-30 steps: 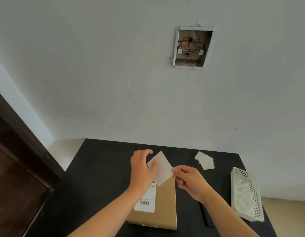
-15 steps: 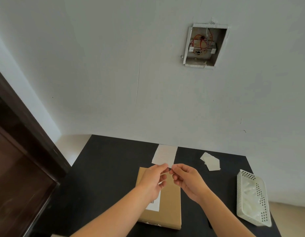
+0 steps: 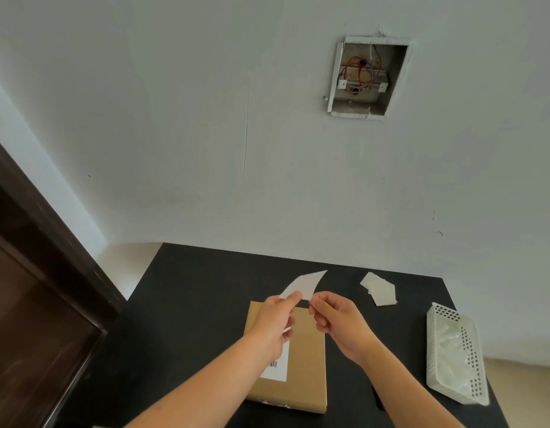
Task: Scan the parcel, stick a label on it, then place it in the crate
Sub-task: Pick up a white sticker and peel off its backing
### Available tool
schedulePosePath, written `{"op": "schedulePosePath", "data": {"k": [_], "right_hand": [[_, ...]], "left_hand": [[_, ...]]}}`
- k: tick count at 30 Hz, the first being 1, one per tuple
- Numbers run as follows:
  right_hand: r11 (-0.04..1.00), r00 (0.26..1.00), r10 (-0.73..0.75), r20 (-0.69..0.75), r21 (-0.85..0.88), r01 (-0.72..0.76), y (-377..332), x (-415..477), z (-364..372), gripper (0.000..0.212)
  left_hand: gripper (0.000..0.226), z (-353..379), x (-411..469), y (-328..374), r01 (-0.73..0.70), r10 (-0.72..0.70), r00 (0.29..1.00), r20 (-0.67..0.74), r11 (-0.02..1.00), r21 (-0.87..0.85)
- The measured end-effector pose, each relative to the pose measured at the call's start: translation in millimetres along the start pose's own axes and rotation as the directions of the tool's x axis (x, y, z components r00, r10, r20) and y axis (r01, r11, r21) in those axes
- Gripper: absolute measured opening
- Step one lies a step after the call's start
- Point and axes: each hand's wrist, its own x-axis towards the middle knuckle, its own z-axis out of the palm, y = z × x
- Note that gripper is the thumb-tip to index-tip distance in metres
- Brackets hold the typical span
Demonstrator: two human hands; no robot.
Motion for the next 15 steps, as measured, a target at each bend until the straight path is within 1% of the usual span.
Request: {"op": "schedulePosePath", "data": {"k": [1,2,3,4,5,6,7,8,10,15], "right_hand": [[1.0,1.0,-0.006,-0.014,-0.017,0.005,0.4,0.3,-1.3,0.027],[0.999,1.0,-0.012,-0.023,-0.032,0.012,0.8,0.4,-2.5,0.028],[0.999,0.999,-0.022,-0.027,-0.046,0.021,0.7,0.5,-3.5,0.028],[0.998,0.999,-0.034,-0.028,-0.06,0.033,0.3,0.2,-4.1,0.029],[0.996,0.998,-0.046,-0.03,-0.075,0.044,-0.3,0.0,-4.5,0.029],[0.994,0.998,-0.056,-0.031,-0.093,0.053,-0.8,-0.2,-5.0,0.029],[0.992,0.997,-0.064,-0.032,-0.113,0.06,-1.1,-0.3,-5.4,0.029],[0.989,0.997,-0.069,-0.031,-0.131,0.065,-1.3,-0.4,-5.6,0.029],[0.985,0.996,-0.085,-0.028,-0.156,0.079,-1.9,-0.5,-5.5,0.029],[0.96,0.991,-0.12,-0.067,-0.261,0.098,-1.0,1.3,-5.5,0.033]], "left_hand": [[0.038,-0.1,1.6,-2.2,-0.052,0.058,0.995,-0.081,0.995,0.08],[0.04,-1.1,3.0,-4.8,-0.164,0.195,0.97,-0.145,0.966,0.198],[0.035,-2.7,3.3,-6.9,-0.331,0.398,0.905,-0.147,0.879,0.343],[0.024,-4.2,3.9,-8.9,-0.492,0.595,0.801,-0.07,0.72,0.49],[0.013,-5.1,4.0,-9.9,-0.594,0.702,0.709,0.059,0.551,0.587],[0.007,-5.1,3.3,-10.0,-0.645,0.726,0.662,0.183,0.428,0.633],[0.009,-4.6,2.3,-9.1,-0.673,0.714,0.646,0.27,0.366,0.643],[0.014,-4.3,2.7,-8.9,-0.691,0.694,0.646,0.319,0.353,0.631],[0.017,-3.2,1.9,-6.5,-0.708,0.678,0.649,0.346,0.372,0.6],[0.012,0.8,2.9,-7.1,-0.693,0.663,0.692,0.287,0.498,0.52]]}}
